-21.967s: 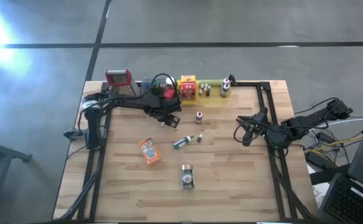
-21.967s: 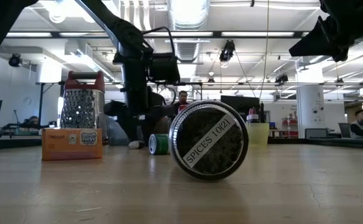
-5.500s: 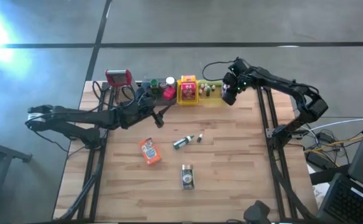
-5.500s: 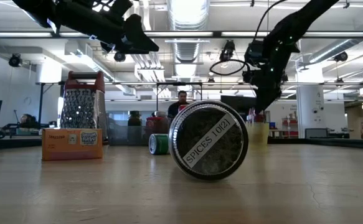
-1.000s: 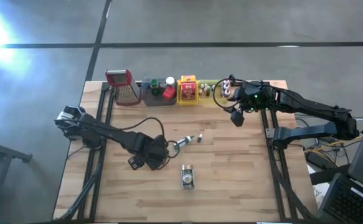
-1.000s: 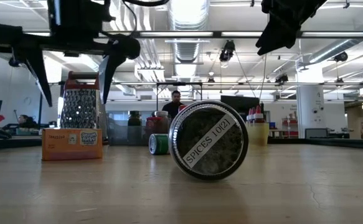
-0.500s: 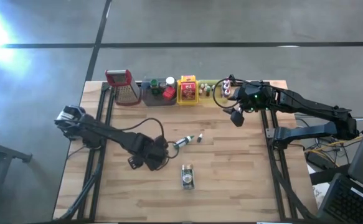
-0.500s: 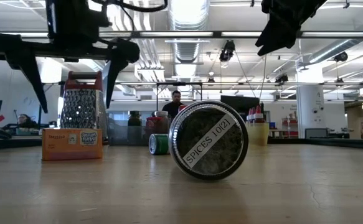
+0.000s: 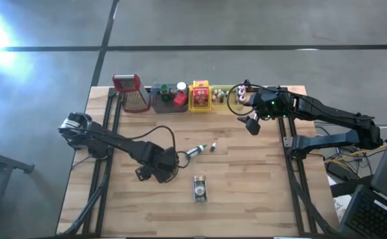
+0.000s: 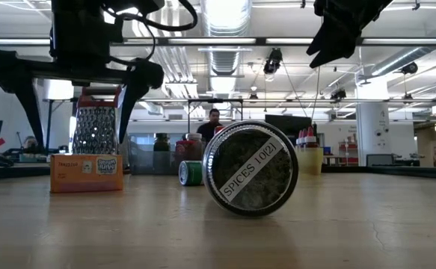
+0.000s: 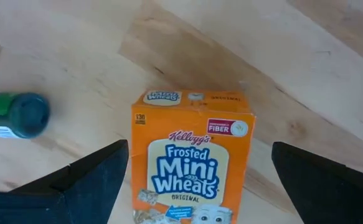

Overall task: Pick & Place Kitchen Items
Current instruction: Put the orange cereal box into the yellow bin

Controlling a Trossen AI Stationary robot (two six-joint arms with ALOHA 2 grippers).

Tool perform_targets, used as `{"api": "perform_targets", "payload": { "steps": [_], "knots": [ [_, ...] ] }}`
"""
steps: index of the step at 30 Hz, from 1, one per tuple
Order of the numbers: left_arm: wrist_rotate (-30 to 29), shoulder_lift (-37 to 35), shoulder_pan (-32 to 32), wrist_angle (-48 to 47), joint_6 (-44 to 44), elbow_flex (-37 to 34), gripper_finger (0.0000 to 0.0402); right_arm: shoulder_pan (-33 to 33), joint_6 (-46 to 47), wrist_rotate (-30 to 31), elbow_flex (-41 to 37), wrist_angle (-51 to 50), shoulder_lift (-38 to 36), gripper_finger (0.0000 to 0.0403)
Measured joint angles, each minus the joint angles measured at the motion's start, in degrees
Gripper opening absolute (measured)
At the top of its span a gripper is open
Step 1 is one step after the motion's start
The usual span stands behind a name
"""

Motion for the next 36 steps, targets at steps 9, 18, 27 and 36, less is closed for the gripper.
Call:
{"api": "perform_targets", "payload": {
  "steps": [9,18,27,36],
  "knots": [
    [0.53,1.43,0.22,1.78,2.13,-1.13,0.04,0.0,-0.12,0.0,0.0,0.01,0.0,0.036],
    [-0.1,2.69,0.89,3.66,3.84,-1.08,0.04,0.0,-0.14,0.0,0.0,0.01,0.0,0.0334],
    [-0.03,2.69,0.87,3.38,2.77,-0.32,0.04,0.0,-0.14,0.0,0.0,0.0,0.0,0.0307],
    [-1.58,2.67,0.89,3.88,4.7,-0.34,0.04,0.0,-0.15,0.01,0.0,0.0,0.0,0.0282]
  ]
}}
